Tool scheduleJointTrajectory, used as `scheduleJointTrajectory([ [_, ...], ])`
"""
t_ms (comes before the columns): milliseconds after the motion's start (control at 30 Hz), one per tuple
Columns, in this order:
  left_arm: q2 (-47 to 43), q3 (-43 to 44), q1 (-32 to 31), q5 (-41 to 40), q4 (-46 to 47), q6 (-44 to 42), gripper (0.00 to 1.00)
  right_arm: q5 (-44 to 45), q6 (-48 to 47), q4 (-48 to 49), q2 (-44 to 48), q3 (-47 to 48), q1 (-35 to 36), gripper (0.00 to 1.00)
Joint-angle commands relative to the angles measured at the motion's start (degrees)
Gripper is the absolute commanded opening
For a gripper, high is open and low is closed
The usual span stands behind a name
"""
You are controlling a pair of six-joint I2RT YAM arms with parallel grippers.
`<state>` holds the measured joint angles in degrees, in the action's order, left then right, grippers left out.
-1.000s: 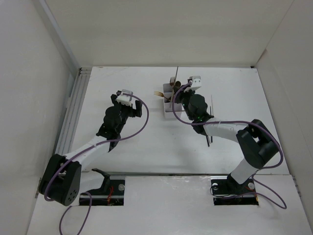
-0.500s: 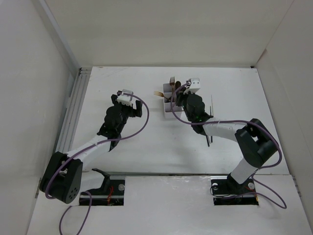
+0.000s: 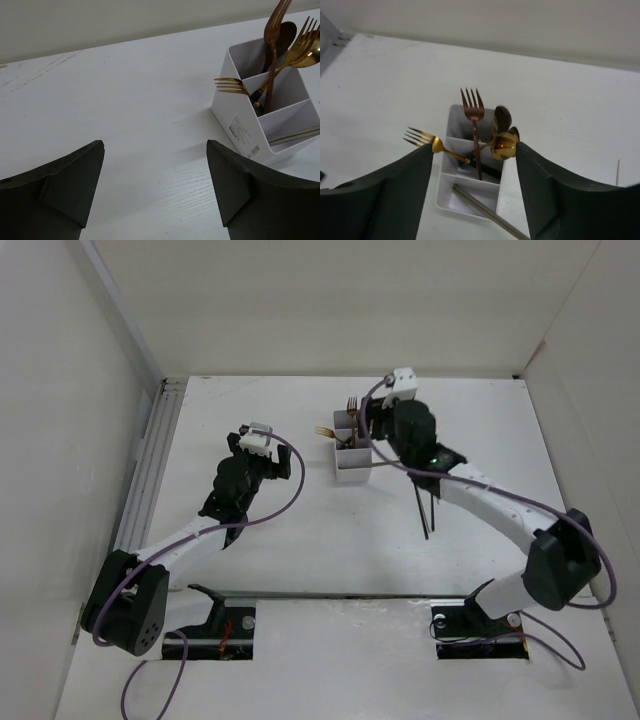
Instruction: Sort the eating utensils into containers
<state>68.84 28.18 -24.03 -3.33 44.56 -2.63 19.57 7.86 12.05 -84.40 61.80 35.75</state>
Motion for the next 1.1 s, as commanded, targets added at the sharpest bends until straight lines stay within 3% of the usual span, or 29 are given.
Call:
scheduleJointTrajectory([
  [0,-1.3,-0.1,-0.1,0.0,3.1,0.6,0.81,-6.2,0.2,-21.4,7.5,10.5,-7.2,0.75],
  [67,-1.3,-0.1,-0.1,0.0,3.6,0.6,0.81,-16.9,0.8,-30.7,8.2,14.0,-17.5,0.84],
  [167,-1.3,-0.1,-0.7,0.5,3.6,1.1,0.81,-21.7,0.1,-41.6,5.3,19.1,-28.1,0.79],
  [233,-2.0,-0.1,-0.7,0.5,3.6,1.1,0.81,-23.7,-2.0,-44.7,1.0,21.1,-31.2,0.59],
  [267,-2.6,-0.7,-0.7,0.5,3.6,1.1,0.81,-25.4,-2.7,-46.1,-0.7,21.8,-32.9,0.36],
  [300,-2.7,-0.7,-1.2,0.0,3.6,1.1,0.81,-25.4,-3.3,-46.6,-2.4,22.3,-32.9,0.31],
  [467,-4.3,-1.7,-1.8,-2.2,2.3,0.6,0.81,-24.8,-6.0,-49.4,-15.9,23.6,-34.1,0.34],
  [567,-4.3,-2.3,-1.8,-2.2,1.5,1.1,0.81,-24.8,-6.5,-48.7,-21.7,22.1,-34.1,0.26],
  [900,-2.6,-2.3,-0.7,-0.9,1.5,4.6,0.81,-24.8,-6.0,-44.6,-27.8,19.1,-34.1,0.24],
  [1067,-1.5,-1.2,-0.1,-0.4,1.0,5.1,0.81,-20.7,-5.4,-45.1,-30.3,19.6,-33.5,0.25],
])
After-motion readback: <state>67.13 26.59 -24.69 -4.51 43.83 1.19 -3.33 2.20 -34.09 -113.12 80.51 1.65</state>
